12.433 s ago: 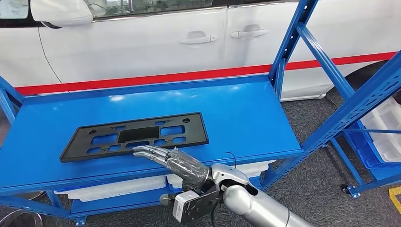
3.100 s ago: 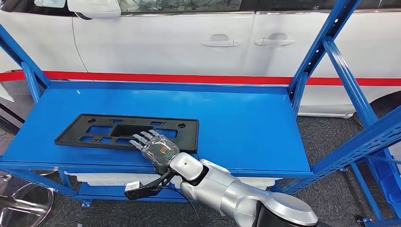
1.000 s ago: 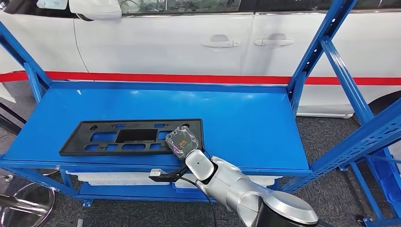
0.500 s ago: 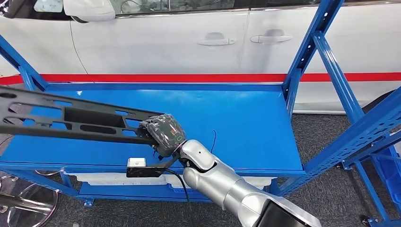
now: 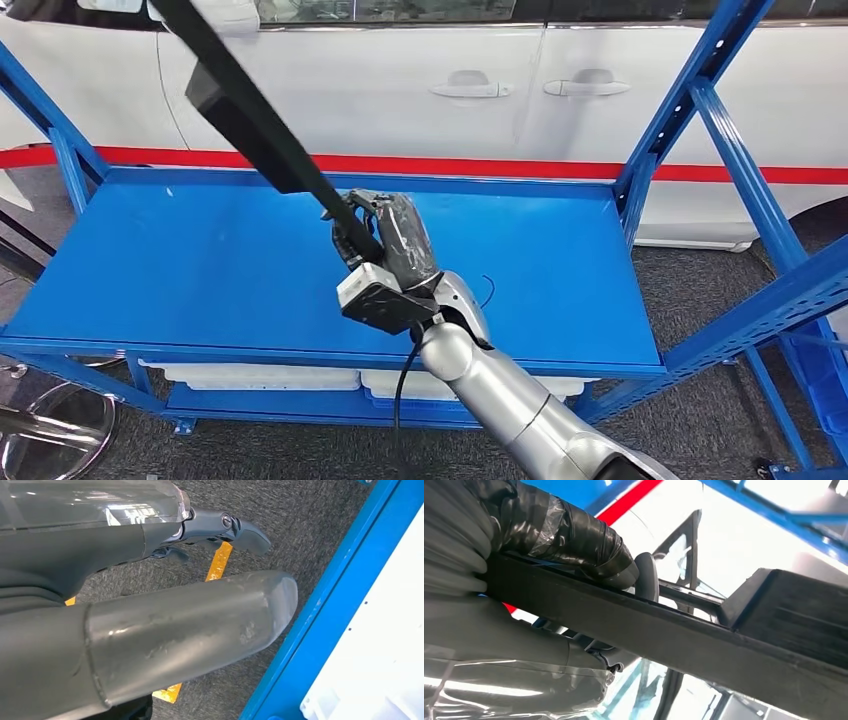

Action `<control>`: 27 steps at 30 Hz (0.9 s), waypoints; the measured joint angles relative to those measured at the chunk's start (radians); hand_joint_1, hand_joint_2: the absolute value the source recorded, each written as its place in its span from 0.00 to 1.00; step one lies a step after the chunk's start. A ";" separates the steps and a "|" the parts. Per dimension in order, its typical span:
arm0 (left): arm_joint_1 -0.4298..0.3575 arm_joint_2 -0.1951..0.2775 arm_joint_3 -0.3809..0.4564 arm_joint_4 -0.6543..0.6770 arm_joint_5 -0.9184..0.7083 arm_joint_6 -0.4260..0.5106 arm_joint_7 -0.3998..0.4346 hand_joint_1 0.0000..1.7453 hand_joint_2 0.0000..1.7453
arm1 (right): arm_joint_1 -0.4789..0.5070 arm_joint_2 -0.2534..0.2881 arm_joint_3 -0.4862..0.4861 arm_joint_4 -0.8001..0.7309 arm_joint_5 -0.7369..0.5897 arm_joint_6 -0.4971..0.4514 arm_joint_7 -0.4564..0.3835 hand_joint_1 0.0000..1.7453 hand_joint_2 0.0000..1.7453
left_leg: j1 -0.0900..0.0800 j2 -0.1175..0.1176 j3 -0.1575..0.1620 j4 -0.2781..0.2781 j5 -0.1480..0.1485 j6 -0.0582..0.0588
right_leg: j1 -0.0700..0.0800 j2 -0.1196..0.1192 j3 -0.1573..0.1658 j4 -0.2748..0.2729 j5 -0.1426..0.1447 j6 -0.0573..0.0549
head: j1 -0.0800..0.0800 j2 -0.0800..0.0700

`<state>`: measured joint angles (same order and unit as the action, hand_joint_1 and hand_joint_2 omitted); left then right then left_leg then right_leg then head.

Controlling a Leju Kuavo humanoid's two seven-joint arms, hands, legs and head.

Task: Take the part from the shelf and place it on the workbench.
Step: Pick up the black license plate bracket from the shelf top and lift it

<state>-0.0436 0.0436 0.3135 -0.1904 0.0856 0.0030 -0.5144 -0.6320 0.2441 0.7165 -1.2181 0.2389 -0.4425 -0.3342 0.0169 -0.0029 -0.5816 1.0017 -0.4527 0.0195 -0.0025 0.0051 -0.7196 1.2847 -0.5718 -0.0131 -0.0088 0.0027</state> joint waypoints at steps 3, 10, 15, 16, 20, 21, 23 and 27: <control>-0.003 -0.003 0.000 0.000 0.000 0.001 -0.003 0.00 0.00 | 0.009 -0.011 -0.013 -0.043 -0.003 0.000 -0.001 1.00 1.00 | -0.003 -0.001 0.002 0.010 -0.009 -0.006 | 0.003 0.000 0.079 -0.178 0.093 -0.012 | 0.000 0.000; -0.008 -0.006 0.001 0.000 -0.006 -0.017 -0.010 0.00 0.00 | 0.020 -0.023 -0.022 -0.101 -0.126 0.098 -0.022 1.00 1.00 | -0.003 0.000 -0.022 0.069 -0.056 -0.040 | -0.002 -0.001 0.112 -0.251 0.107 -0.034 | 0.000 0.000; -0.002 -0.003 0.002 0.000 -0.011 -0.067 -0.022 0.00 0.00 | 0.075 -0.072 -0.025 -0.224 -0.526 0.496 -0.034 1.00 1.00 | -0.001 0.001 -0.128 0.292 -0.137 -0.051 | -0.003 -0.005 0.114 -0.249 0.106 -0.039 | 0.000 0.000; 0.001 -0.002 0.005 0.000 -0.010 -0.068 -0.025 0.00 0.00 | 0.091 -0.090 -0.025 -0.256 -0.555 0.550 -0.035 1.00 1.00 | -0.001 0.001 -0.111 0.253 -0.107 -0.048 | -0.002 -0.005 0.115 -0.248 0.106 -0.038 | 0.000 0.000; 0.012 0.010 0.019 0.000 -0.008 -0.048 -0.042 0.00 0.00 | 0.175 -0.162 -0.022 -0.400 -0.513 0.634 -0.082 1.00 1.00 | -0.008 -0.001 -0.001 0.021 -0.009 -0.030 | 0.003 -0.001 0.112 -0.244 0.104 -0.027 | 0.000 0.000; 0.015 0.013 0.024 0.000 -0.009 -0.041 -0.045 0.00 0.00 | 0.200 -0.179 -0.021 -0.435 -0.471 0.622 -0.106 1.00 1.00 | -0.010 -0.002 0.002 0.014 -0.011 -0.027 | 0.004 -0.001 0.111 -0.244 0.105 -0.023 | 0.000 0.000; 0.021 0.019 0.032 0.000 -0.014 -0.025 -0.049 0.00 0.00 | 0.253 -0.211 -0.020 -0.500 -0.368 0.574 -0.158 1.00 1.00 | -0.008 -0.002 0.002 0.005 -0.005 -0.017 | 0.003 -0.002 0.111 -0.244 0.104 -0.013 | 0.000 0.000; 0.026 0.032 0.042 0.000 -0.029 -0.005 -0.050 0.00 0.00 | 0.338 -0.270 -0.021 -0.607 -0.273 0.506 -0.225 1.00 1.00 | -0.002 0.008 -0.004 -0.009 0.013 0.009 | 0.000 -0.002 0.062 -0.097 -0.017 0.004 | 0.000 0.000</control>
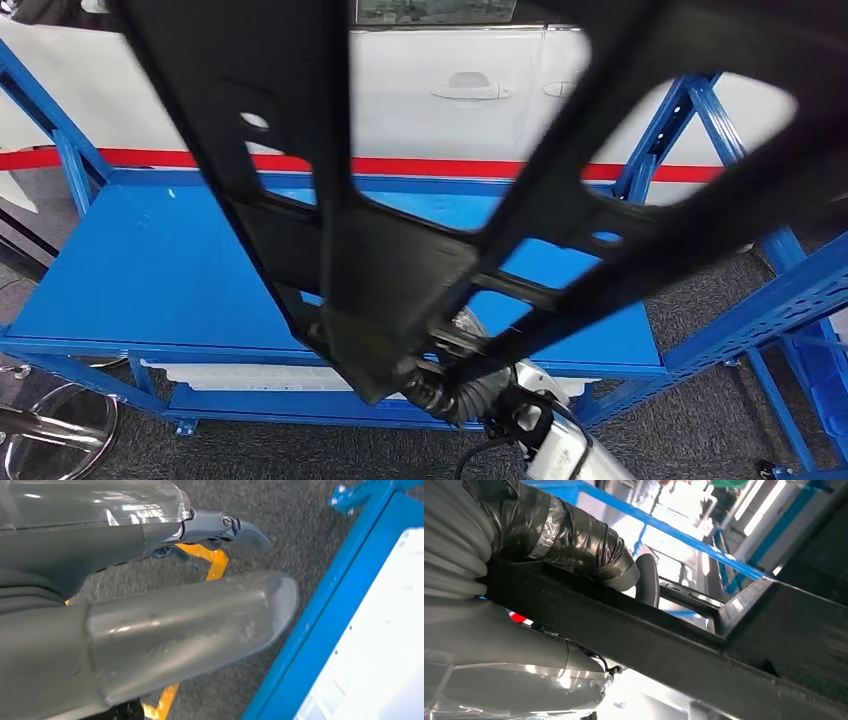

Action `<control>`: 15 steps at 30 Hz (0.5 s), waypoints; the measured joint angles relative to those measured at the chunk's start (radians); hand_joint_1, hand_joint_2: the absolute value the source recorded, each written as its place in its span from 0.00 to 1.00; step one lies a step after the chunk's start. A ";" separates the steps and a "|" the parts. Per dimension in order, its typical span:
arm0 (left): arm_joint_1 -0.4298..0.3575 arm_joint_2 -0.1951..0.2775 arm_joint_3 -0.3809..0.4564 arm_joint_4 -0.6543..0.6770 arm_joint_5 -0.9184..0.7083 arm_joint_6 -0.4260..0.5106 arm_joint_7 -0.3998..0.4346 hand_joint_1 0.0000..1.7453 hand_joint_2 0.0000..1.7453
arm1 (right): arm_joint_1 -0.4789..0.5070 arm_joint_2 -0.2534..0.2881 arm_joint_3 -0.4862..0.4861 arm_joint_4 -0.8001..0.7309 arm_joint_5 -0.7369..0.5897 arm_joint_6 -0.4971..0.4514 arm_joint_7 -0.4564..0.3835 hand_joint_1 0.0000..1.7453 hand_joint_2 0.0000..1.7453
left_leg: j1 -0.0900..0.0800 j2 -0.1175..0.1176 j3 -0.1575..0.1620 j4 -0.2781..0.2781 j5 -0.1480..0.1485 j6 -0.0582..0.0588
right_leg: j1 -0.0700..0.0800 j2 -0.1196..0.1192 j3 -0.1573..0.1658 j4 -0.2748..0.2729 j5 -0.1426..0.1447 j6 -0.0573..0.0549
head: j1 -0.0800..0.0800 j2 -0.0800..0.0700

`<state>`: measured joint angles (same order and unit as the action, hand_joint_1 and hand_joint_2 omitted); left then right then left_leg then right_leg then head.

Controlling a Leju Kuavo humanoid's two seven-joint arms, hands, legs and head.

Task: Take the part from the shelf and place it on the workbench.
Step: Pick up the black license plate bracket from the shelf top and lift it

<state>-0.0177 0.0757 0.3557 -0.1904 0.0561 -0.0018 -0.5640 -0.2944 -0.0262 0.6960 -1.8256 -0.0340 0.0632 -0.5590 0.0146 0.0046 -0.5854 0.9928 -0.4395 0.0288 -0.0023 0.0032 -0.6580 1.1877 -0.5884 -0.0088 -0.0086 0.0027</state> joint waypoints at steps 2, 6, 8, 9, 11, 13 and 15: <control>0.002 0.005 0.003 0.000 -0.011 0.003 0.000 0.00 0.00 | 0.029 -0.024 -0.001 -0.038 0.009 -0.007 -0.008 1.00 1.00 | -0.001 0.008 -0.010 0.003 0.005 0.003 | -0.004 0.000 -0.031 0.104 -0.051 0.005 | 0.000 0.000; 0.001 0.009 0.006 0.000 -0.037 0.004 0.000 0.00 0.00 | 0.060 -0.052 -0.001 -0.094 0.029 -0.010 -0.018 1.00 1.00 | -0.002 0.030 -0.034 0.020 0.014 -0.005 | -0.011 -0.019 0.087 -0.045 0.015 0.009 | 0.000 0.000; 0.000 0.012 0.006 0.000 -0.049 0.005 0.001 0.00 0.00 | 0.067 -0.059 0.000 -0.116 0.042 -0.017 -0.025 1.00 1.00 | -0.004 0.038 -0.040 0.029 0.019 -0.014 | -0.006 -0.033 0.140 -0.136 0.041 0.002 | 0.000 0.000; -0.001 0.013 0.006 0.000 -0.054 0.005 0.001 0.00 0.00 | 0.070 -0.061 0.000 -0.125 0.046 -0.020 -0.026 1.00 1.00 | -0.005 0.042 -0.041 0.031 0.022 -0.021 | -0.003 -0.034 0.144 -0.150 0.042 -0.003 | 0.000 0.000; -0.006 0.015 0.006 0.000 -0.063 0.005 0.003 0.00 0.00 | 0.075 -0.068 0.000 -0.136 0.051 -0.024 -0.027 1.00 1.00 | -0.004 0.047 -0.044 0.031 0.029 -0.035 | -0.002 -0.024 0.133 -0.151 0.055 -0.016 | 0.000 0.000; -0.010 0.015 0.005 0.000 -0.070 0.004 0.004 0.00 0.00 | 0.077 -0.074 0.000 -0.140 0.054 -0.024 -0.025 1.00 1.00 | -0.001 0.034 -0.058 0.057 -0.007 -0.050 | -0.005 -0.017 0.119 -0.157 0.072 -0.032 | 0.000 0.000; -0.012 0.015 0.005 0.000 -0.074 0.003 0.005 0.00 0.00 | 0.077 -0.078 0.001 -0.140 0.055 -0.024 -0.024 1.00 1.00 | 0.000 0.014 -0.089 0.153 -0.098 -0.057 | -0.005 -0.009 0.097 -0.157 0.093 -0.043 | 0.000 0.000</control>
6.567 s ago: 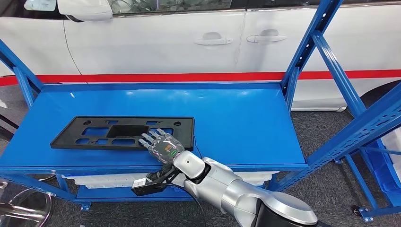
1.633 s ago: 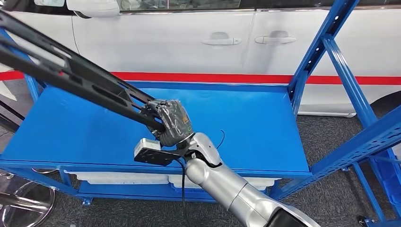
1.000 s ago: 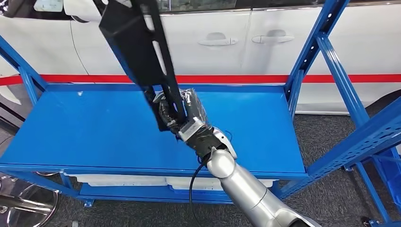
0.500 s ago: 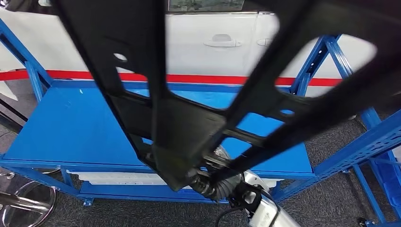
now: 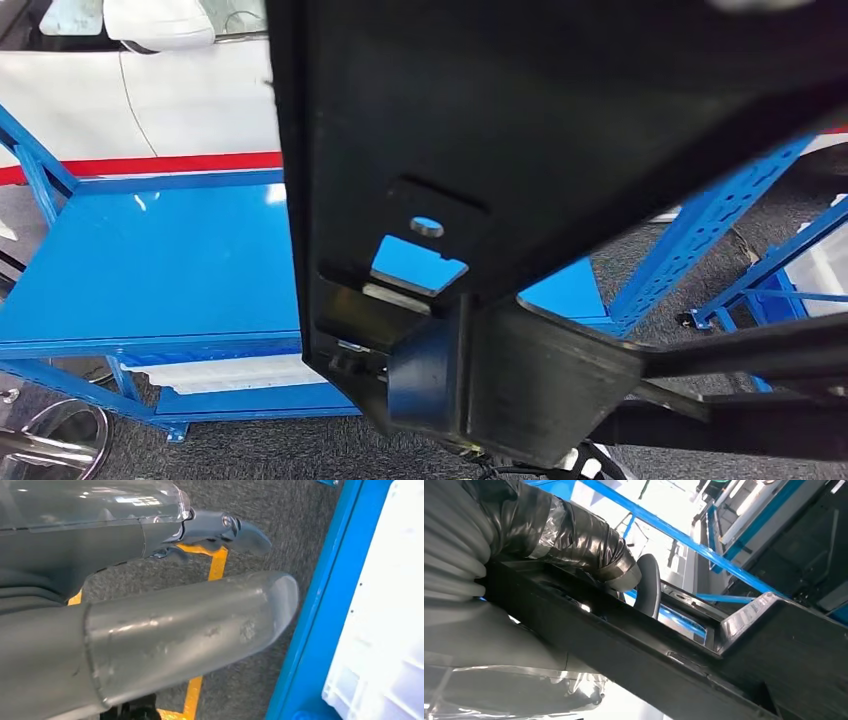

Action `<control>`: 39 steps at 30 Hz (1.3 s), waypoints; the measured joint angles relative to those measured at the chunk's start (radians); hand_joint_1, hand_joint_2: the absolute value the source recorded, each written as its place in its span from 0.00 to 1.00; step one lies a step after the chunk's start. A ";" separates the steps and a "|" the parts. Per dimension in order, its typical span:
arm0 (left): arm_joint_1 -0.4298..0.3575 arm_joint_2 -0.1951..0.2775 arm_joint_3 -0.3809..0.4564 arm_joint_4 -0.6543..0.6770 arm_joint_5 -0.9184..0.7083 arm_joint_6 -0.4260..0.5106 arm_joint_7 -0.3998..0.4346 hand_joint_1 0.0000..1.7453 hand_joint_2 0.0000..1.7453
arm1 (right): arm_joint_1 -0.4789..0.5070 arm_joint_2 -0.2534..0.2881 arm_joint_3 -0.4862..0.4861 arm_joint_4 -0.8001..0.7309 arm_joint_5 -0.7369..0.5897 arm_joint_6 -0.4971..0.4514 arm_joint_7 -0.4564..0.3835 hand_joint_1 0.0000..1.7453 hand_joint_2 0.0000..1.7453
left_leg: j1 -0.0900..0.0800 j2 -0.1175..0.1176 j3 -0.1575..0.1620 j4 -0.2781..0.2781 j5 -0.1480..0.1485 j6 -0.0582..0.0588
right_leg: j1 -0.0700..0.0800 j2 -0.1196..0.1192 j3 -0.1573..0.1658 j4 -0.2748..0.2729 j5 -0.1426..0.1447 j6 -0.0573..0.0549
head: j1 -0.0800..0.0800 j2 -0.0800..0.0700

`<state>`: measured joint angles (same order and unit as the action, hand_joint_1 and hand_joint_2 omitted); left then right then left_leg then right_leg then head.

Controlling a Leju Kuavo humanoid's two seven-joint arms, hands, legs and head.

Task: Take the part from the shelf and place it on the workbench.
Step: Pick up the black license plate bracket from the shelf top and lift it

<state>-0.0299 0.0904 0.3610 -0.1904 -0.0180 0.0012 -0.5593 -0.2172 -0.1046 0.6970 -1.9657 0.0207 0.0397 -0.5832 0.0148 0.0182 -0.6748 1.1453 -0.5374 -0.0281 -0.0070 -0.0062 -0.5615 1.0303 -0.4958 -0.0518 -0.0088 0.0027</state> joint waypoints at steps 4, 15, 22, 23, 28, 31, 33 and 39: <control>-0.005 0.000 0.000 0.000 -0.002 0.000 0.000 0.00 0.00 | 0.005 -0.008 0.000 0.000 0.000 0.000 0.001 1.00 1.00 | -0.001 -0.010 -0.004 0.149 -0.058 0.006 | 0.010 0.023 -0.051 0.005 0.038 -0.004 | 0.000 0.000; -0.012 -0.012 -0.001 0.000 -0.013 0.011 0.012 0.00 0.00 | -0.003 -0.026 0.007 0.001 0.037 -0.014 0.032 1.00 1.00 | -0.012 -0.032 0.189 -0.203 0.062 0.072 | 0.003 0.028 -0.120 0.084 -0.011 0.043 | 0.001 0.000; -0.006 -0.024 -0.001 0.000 -0.016 0.015 0.013 0.00 0.00 | -0.020 -0.029 0.032 0.017 0.048 -0.017 0.053 1.00 1.00 | -0.002 -0.005 0.084 -0.148 0.101 0.052 | -0.021 0.009 -0.015 0.124 -0.026 0.079 | 0.001 0.000; -0.006 -0.025 -0.001 0.000 -0.016 0.016 0.013 0.00 0.00 | -0.024 -0.029 0.035 0.018 0.049 -0.017 0.055 1.00 1.00 | -0.002 -0.005 0.072 -0.135 0.103 0.047 | -0.021 0.009 0.024 0.067 -0.031 0.077 | 0.001 0.000; -0.003 -0.029 0.000 0.000 -0.023 0.018 0.004 0.00 0.00 | -0.039 -0.030 0.051 0.027 0.053 -0.022 0.063 1.00 1.00 | 0.002 -0.008 0.047 -0.113 0.103 0.012 | -0.015 0.009 0.038 0.004 -0.039 0.032 | 0.001 0.000; -0.001 -0.032 0.001 0.000 -0.024 0.020 0.000 0.00 0.00 | -0.044 -0.030 0.057 0.033 0.053 -0.025 0.065 1.00 1.00 | 0.006 -0.009 -0.003 0.020 -0.011 0.001 | -0.013 0.007 0.014 0.000 -0.015 0.011 | 0.000 0.000; 0.000 -0.033 0.001 0.000 -0.024 0.019 -0.002 0.00 0.00 | -0.044 -0.030 0.061 0.037 0.053 -0.025 0.066 1.00 1.00 | 0.006 -0.009 -0.032 0.132 -0.060 -0.002 | -0.009 0.006 -0.003 0.002 -0.003 0.009 | 0.000 0.000; -0.001 -0.036 0.002 0.000 -0.034 0.001 -0.023 0.00 0.00 | -0.046 -0.030 0.069 0.043 0.055 -0.035 0.067 1.00 1.00 | -0.002 -0.013 0.155 -0.124 0.032 0.022 | -0.001 0.006 -0.020 0.007 0.015 0.023 | 0.000 0.000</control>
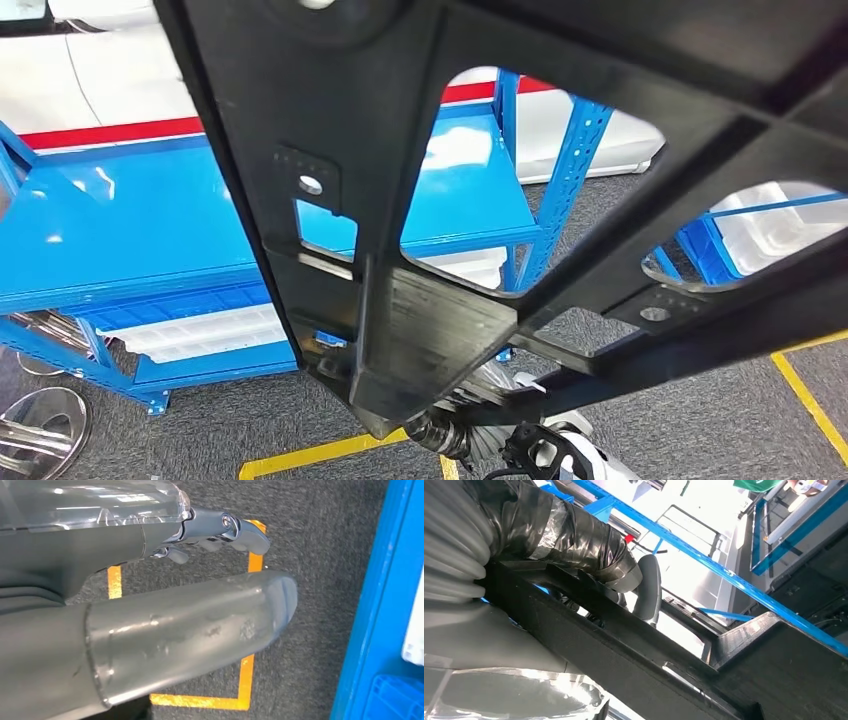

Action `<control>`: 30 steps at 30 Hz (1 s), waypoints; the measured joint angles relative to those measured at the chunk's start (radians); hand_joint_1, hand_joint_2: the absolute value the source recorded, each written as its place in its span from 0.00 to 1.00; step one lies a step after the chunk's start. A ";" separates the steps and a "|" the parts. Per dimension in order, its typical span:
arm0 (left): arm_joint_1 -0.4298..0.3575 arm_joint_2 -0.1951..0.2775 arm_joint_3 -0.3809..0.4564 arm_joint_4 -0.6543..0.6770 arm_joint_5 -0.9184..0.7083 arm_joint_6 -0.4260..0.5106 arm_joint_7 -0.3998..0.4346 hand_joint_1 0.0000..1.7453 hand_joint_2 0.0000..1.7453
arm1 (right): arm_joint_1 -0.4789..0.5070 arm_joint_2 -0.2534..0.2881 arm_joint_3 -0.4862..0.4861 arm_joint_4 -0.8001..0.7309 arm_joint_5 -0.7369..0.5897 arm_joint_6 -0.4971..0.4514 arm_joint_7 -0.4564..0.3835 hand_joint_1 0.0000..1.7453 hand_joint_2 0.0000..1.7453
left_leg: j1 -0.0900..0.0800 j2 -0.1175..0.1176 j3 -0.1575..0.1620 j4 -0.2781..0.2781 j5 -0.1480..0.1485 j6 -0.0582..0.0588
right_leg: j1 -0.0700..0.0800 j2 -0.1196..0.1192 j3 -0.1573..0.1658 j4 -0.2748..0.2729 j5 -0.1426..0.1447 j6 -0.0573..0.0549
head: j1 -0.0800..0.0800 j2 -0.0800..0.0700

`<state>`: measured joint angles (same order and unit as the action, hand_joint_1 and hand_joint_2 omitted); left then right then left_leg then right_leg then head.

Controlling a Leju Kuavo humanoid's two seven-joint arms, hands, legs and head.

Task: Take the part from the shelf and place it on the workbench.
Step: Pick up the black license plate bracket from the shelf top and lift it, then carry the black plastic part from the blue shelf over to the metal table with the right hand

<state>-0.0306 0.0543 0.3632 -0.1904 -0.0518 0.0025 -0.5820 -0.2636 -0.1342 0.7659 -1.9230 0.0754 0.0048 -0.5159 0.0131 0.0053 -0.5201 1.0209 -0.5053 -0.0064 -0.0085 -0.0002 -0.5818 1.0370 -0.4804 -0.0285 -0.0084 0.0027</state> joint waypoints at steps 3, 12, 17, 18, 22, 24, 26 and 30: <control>0.001 -0.001 0.000 0.000 -0.003 -0.002 -0.004 0.00 0.00 | -0.001 0.000 0.001 0.000 0.001 -0.002 0.000 1.00 1.00 | -0.003 0.000 0.008 -0.028 0.008 0.013 | 0.000 0.000 -0.002 -0.003 0.009 0.019 | 0.000 0.000; 0.001 -0.008 0.000 0.000 -0.005 -0.002 -0.008 0.00 0.00 | 0.000 -0.002 0.001 0.005 0.002 -0.002 0.001 1.00 1.00 | 0.000 0.006 -0.022 -0.022 0.033 0.040 | -0.005 0.000 -0.078 0.199 -0.075 0.039 | 0.000 0.000; 0.000 -0.010 0.000 0.000 -0.019 0.002 -0.005 0.00 0.00 | 0.001 -0.003 0.001 0.006 0.002 -0.005 0.001 1.00 1.00 | -0.007 0.004 -0.051 0.009 0.033 0.018 | 0.003 0.004 -0.005 0.022 -0.010 0.017 | 0.000 0.000; 0.001 -0.010 0.000 0.000 -0.021 0.004 -0.003 0.00 0.00 | 0.002 -0.004 0.001 0.006 0.002 -0.006 0.001 1.00 1.00 | -0.006 0.004 -0.056 0.008 0.037 0.011 | 0.003 0.004 -0.010 0.020 -0.006 0.010 | 0.000 0.000; 0.001 -0.012 0.000 0.000 -0.034 0.009 0.002 0.00 0.00 | 0.004 -0.004 0.001 0.007 -0.009 -0.010 -0.002 1.00 1.00 | 0.000 0.003 -0.098 0.114 -0.061 -0.010 | -0.004 -0.001 -0.028 0.004 0.023 -0.014 | 0.000 0.000; 0.002 -0.012 0.000 0.000 -0.040 0.011 0.004 0.00 0.00 | 0.008 -0.004 0.001 0.007 -0.021 -0.008 -0.006 1.00 1.00 | 0.002 0.003 -0.130 0.228 -0.130 -0.017 | -0.004 -0.002 -0.047 0.006 0.037 -0.016 | 0.000 0.000; 0.003 -0.013 0.000 0.000 -0.048 0.013 0.007 0.00 0.00 | 0.013 -0.004 0.001 0.008 -0.031 0.001 -0.010 1.00 1.00 | 0.002 0.003 -0.111 0.241 -0.134 -0.019 | -0.003 -0.002 -0.070 0.010 0.051 -0.014 | 0.000 0.000; -0.001 -0.010 -0.001 0.000 -0.062 0.015 0.011 0.00 0.00 | 0.017 -0.004 -0.002 0.008 -0.041 0.020 -0.016 1.00 1.00 | -0.002 0.000 0.048 -0.002 -0.056 -0.006 | -0.002 0.000 -0.098 0.014 0.082 0.002 | 0.000 0.000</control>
<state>-0.0315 0.0441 0.3626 -0.1904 -0.1143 0.0175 -0.5713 -0.2465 -0.1383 0.7639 -1.9150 0.0349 0.0252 -0.5319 0.0111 0.0051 -0.4721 1.0189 -0.5615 -0.0121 -0.0108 0.0003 -0.6794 1.0508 -0.3980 -0.0267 -0.0087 0.0027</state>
